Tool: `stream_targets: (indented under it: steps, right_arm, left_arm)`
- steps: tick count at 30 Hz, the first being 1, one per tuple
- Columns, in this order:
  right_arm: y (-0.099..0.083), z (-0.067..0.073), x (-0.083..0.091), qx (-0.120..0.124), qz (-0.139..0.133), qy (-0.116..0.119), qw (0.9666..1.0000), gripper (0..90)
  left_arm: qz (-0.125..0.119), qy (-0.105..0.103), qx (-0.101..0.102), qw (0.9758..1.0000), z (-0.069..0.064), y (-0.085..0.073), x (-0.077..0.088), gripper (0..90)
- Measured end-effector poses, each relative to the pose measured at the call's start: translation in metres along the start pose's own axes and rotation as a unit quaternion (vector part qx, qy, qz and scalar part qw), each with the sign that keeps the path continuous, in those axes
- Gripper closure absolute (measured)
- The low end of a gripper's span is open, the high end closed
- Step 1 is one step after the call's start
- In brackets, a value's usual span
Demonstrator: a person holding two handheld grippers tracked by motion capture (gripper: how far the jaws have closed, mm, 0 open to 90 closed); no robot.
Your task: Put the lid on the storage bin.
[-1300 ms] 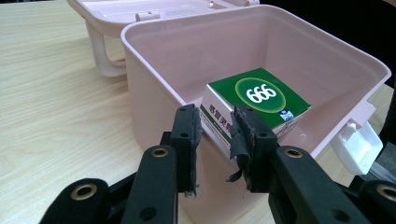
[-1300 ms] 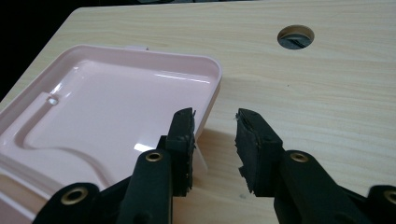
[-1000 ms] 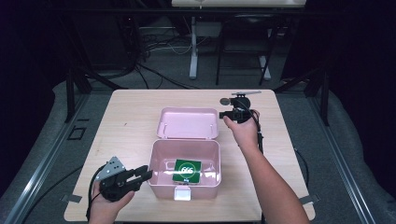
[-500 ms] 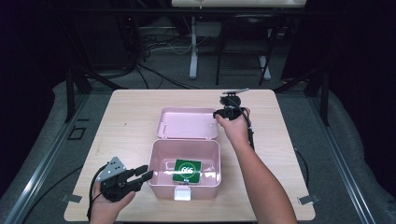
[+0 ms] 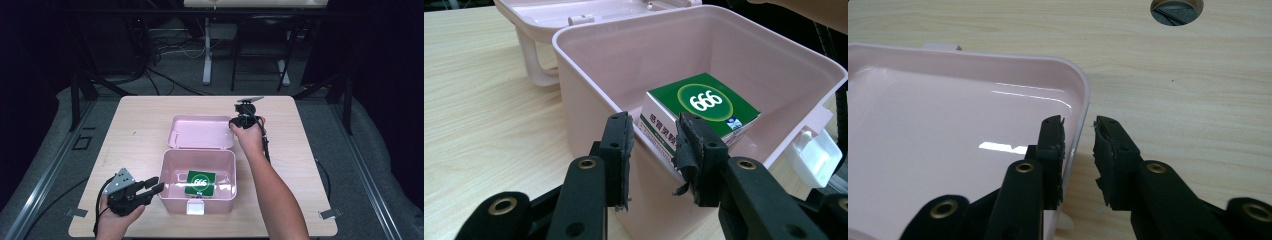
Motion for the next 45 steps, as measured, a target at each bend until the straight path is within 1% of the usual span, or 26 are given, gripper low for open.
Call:
stream_targets:
  steps: [3,4,7,12,15,17,20,24,26,28,37,41,45]
  right_arm:
    - [-0.001,0.002,0.000,0.004,0.005,0.001,1.0000,79.7]
    - [0.000,0.002,0.000,0.005,0.006,-0.001,1.0000,80.2]
    - [0.000,0.002,0.001,-0.001,0.006,0.002,1.0000,80.6]
    - [0.002,0.003,0.005,-0.014,0.000,0.012,0.9998,81.9]
    - [0.003,0.005,0.008,-0.016,-0.007,0.014,0.9998,82.6]
    - [0.005,0.008,0.011,-0.007,-0.011,0.008,0.9999,83.1]
    - [0.007,0.012,0.017,0.006,-0.025,0.002,0.9997,83.7]
    - [0.009,0.015,0.023,0.008,-0.033,0.003,0.9994,84.4]
    - [0.012,0.017,0.028,0.013,-0.044,0.006,0.9989,84.8]
    - [0.012,0.018,0.030,0.017,-0.046,0.006,0.9988,85.0]
    - [0.016,0.025,0.046,0.027,-0.064,0.014,0.9975,85.8]
    - [0.017,0.028,0.053,0.035,-0.074,0.017,0.9965,86.1]
    - [0.017,0.031,0.059,0.051,-0.084,0.015,0.9951,86.2]
  left_arm:
    - [0.001,0.001,0.000,1.0000,0.000,0.000,0.000,66.6]
    - [0.001,0.001,0.000,1.0000,0.000,0.000,0.000,66.6]
    - [0.001,0.001,0.000,1.0000,0.000,0.000,0.000,66.6]
    - [0.001,0.001,0.001,1.0000,0.000,0.000,0.000,66.6]
    - [0.004,0.002,-0.001,1.0000,0.000,0.000,0.000,66.7]
    - [0.002,0.002,0.000,1.0000,0.000,0.000,0.000,66.8]
    - [0.001,0.002,0.000,1.0000,0.000,0.000,0.000,67.2]
    - [0.003,0.003,-0.001,1.0000,0.000,0.000,0.000,67.3]
    - [0.002,0.003,-0.001,1.0000,0.000,0.000,0.000,67.4]
    - [0.005,0.003,-0.002,1.0000,0.000,0.000,0.001,67.4]
    - [0.003,0.004,0.000,1.0000,0.000,0.000,0.000,67.7]
    - [0.003,0.005,-0.001,1.0000,0.000,0.000,0.000,68.5]
    - [0.003,0.005,-0.001,1.0000,-0.001,0.000,0.000,68.5]
Point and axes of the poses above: each handheld gripper's, and its own axes: x roughly backward along the jaws, y roughly out of its top, z roughly to its left, the point moved 5 cm from there along -x, roughly forward along the jaws, and after that the axes turned 8 degrees about y, right-handed, at the moved point
